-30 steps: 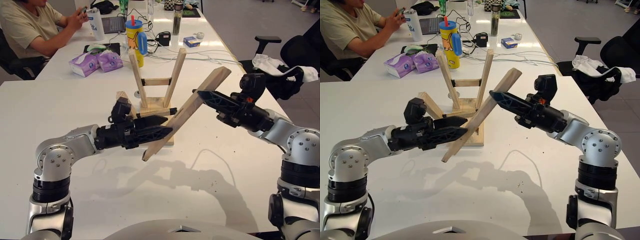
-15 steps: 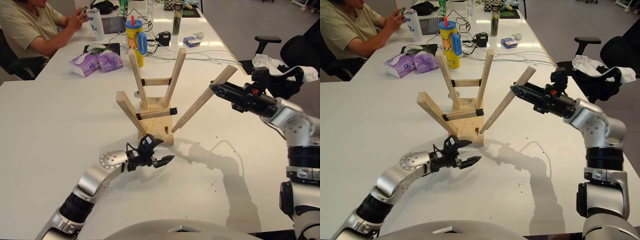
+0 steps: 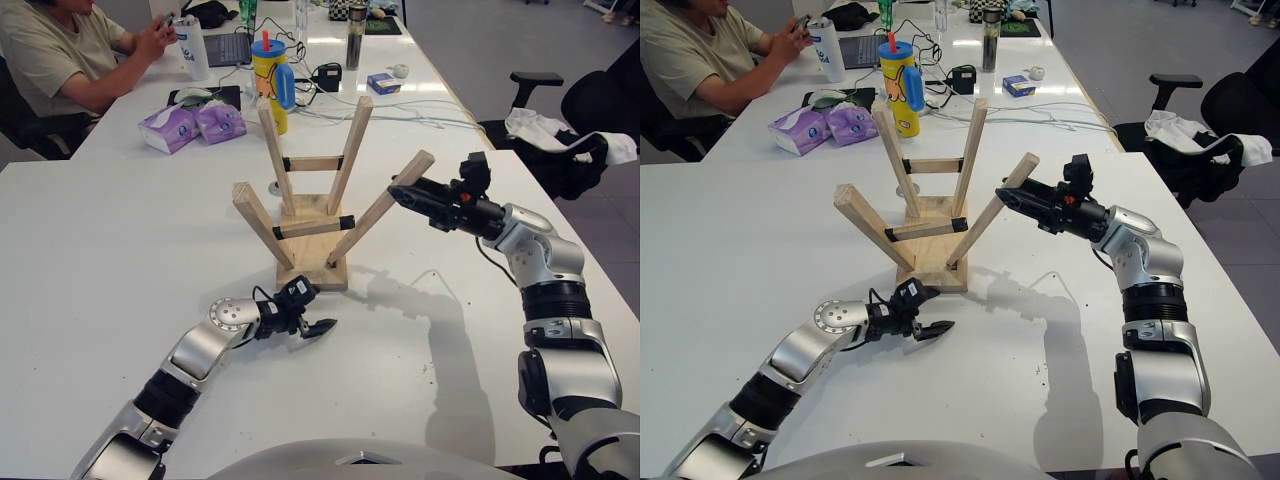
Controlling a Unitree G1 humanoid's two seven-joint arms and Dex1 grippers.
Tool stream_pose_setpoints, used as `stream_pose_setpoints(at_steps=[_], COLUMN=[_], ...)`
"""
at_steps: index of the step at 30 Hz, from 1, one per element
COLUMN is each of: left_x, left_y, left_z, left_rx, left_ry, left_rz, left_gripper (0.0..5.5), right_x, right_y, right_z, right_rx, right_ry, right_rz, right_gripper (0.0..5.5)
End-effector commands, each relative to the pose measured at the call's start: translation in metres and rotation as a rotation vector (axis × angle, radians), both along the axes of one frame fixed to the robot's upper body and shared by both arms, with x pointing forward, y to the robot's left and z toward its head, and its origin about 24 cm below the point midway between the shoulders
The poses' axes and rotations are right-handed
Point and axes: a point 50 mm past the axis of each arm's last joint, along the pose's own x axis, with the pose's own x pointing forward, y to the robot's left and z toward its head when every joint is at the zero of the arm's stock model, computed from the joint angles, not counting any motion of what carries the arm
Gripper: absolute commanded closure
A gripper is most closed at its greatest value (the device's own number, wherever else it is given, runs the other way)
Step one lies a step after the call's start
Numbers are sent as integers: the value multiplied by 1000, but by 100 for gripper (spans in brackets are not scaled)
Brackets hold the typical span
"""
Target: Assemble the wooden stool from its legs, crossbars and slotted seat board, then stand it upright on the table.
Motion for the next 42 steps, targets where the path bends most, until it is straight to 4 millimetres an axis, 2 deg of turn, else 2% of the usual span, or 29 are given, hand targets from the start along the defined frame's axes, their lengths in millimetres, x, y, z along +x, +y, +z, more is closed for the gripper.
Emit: stream_pose_setpoints(at_steps=[1, 12, 21, 26, 39, 42], left_x=[0, 6, 6, 6, 4, 4], left_y=[13, 14, 14, 14, 9, 10], left_z=[-13, -9, -11, -12, -15, -16], left_rx=[76, 48, 54, 53, 33, 31], left_ry=[64, 58, 57, 57, 58, 61], left_rz=[19, 46, 40, 46, 71, 79], left_gripper=[160, 160, 160, 160, 160, 160], right_x=[8, 19, 29, 32, 26, 23], right_y=[2, 26, 36, 41, 67, 76], right_z=[10, 38, 35, 48, 30, 33], right_rx=[-103, -382, -537, -598, -679, -656], right_ry=[-55, -152, -146, -164, -125, -148], right_rz=[43, 320, 397, 422, 568, 600], right_gripper=[343, 343, 343, 343, 343, 343])
